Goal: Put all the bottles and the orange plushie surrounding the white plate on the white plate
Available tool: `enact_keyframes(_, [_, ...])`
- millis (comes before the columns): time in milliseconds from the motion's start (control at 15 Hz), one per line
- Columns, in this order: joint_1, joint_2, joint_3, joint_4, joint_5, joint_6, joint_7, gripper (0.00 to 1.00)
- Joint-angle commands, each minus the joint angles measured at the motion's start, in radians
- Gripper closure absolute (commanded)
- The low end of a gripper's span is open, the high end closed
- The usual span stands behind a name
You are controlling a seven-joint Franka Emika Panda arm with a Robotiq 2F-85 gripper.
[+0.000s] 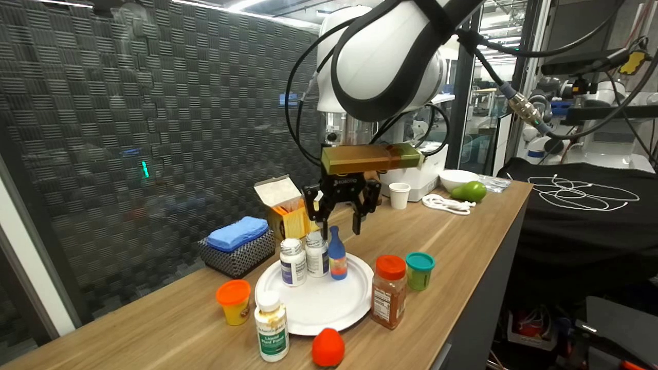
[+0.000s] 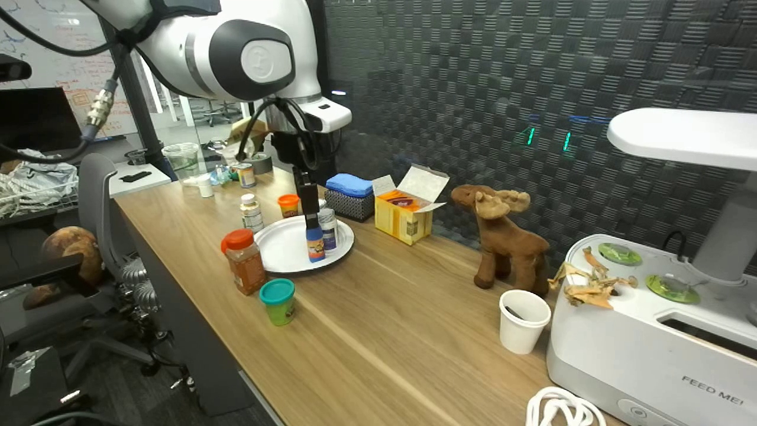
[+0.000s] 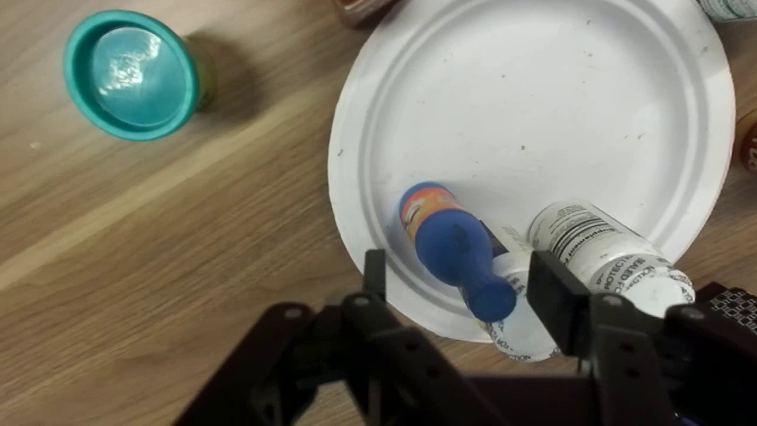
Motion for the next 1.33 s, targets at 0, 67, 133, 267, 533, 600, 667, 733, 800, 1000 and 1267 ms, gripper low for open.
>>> enact_keyframes(0, [0.018,-0.016,-0.016,0.019,-0.009,0.007,0.018,0.01])
enact_keyframes(67, [0.021,-0.022,-0.019,0.023,-0.019,0.008,0.025,0.00])
enact_keyframes(133, [0.022,-0.026,-0.017,0.027,-0.018,0.007,0.024,0.00])
enact_keyframes(267, [0.024,-0.044,-0.011,0.033,-0.010,0.000,0.020,0.00])
enact_keyframes(533, [0.048,-0.118,0.010,0.029,-0.032,-0.102,0.002,0.00])
enact_keyframes(600, [0.057,-0.146,0.021,0.024,-0.035,-0.132,-0.003,0.00])
enact_keyframes(667, [0.067,-0.171,0.034,0.022,-0.045,-0.167,-0.008,0.00])
enact_keyframes(733, [0.077,-0.194,0.050,0.019,-0.052,-0.210,-0.015,0.00])
enact_keyframes(800, [0.084,-0.212,0.070,0.020,-0.046,-0.251,-0.027,0.00])
enact_keyframes(1000, [0.114,-0.220,0.134,0.020,-0.014,-0.320,-0.086,0.00])
enact_keyframes(1267, [0.157,-0.188,0.197,0.016,-0.008,-0.269,-0.067,0.00])
